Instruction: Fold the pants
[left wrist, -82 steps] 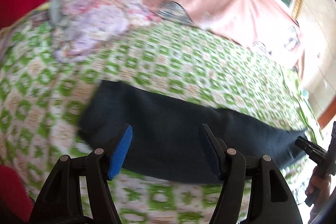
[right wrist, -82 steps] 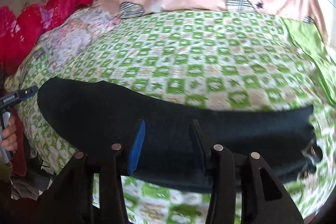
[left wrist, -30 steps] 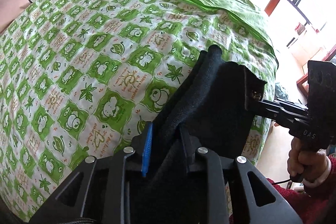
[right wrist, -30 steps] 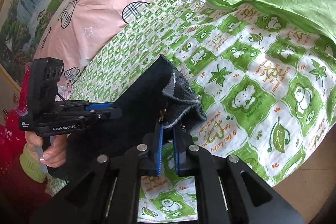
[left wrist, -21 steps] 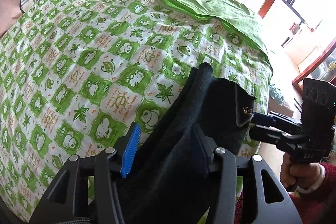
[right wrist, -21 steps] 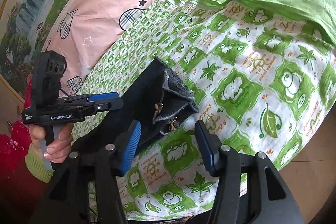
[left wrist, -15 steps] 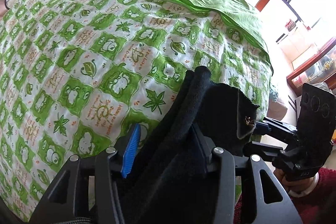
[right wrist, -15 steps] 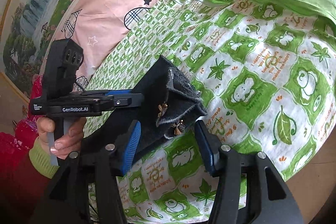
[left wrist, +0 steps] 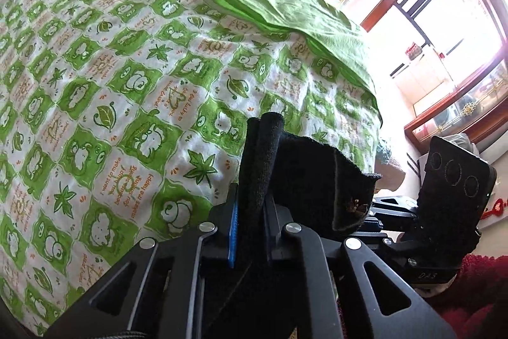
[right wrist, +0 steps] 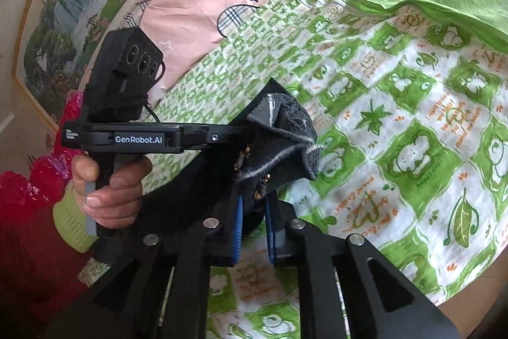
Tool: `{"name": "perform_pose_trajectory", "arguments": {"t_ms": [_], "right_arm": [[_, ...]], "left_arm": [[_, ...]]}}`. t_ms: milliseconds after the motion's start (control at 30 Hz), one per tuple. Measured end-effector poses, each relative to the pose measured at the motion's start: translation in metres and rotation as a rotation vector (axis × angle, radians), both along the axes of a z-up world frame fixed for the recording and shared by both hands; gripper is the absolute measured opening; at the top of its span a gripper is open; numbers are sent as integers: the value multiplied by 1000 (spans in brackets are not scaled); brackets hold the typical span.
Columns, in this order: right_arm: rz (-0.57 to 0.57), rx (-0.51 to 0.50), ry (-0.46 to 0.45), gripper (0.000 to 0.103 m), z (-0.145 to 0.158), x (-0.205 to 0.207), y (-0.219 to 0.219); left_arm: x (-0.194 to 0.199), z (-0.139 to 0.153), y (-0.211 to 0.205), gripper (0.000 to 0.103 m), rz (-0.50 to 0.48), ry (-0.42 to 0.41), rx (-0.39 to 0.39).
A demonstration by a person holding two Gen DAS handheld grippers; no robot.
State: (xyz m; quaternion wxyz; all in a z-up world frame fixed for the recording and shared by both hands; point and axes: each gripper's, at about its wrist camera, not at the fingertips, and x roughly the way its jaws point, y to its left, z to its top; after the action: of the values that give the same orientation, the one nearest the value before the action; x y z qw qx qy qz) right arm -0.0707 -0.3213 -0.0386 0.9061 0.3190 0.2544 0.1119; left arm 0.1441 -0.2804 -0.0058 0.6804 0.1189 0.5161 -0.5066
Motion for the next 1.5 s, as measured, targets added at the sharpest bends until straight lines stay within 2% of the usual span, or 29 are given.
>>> {"name": "perform_pose_trajectory", "arguments": {"t_ms": [267,367,633,833,1100,1300,1500], "right_arm": [[176,-4,-143,13,46,4,37],[255,-6,-181,13,58,9,57],[424,-58,-213,13,74,22,116],[523,-102,-183,13,70,34,156],[641,-178,-103,13,49,60,209],[702,-217,-31,13,30,74,232],[735,-248,10,14,21,79,244]], "left_arm": [[-19,51,50,11,61,-51,-121],[-22,70,81,11,96,-71,-166],[-39,93,165,11,218,-112,-251],[-52,83,221,11,323,-119,-286],[-57,44,288,10,504,-71,-284],[-61,11,316,7,594,-19,-255],[-64,-7,330,8,660,36,-255]]}}
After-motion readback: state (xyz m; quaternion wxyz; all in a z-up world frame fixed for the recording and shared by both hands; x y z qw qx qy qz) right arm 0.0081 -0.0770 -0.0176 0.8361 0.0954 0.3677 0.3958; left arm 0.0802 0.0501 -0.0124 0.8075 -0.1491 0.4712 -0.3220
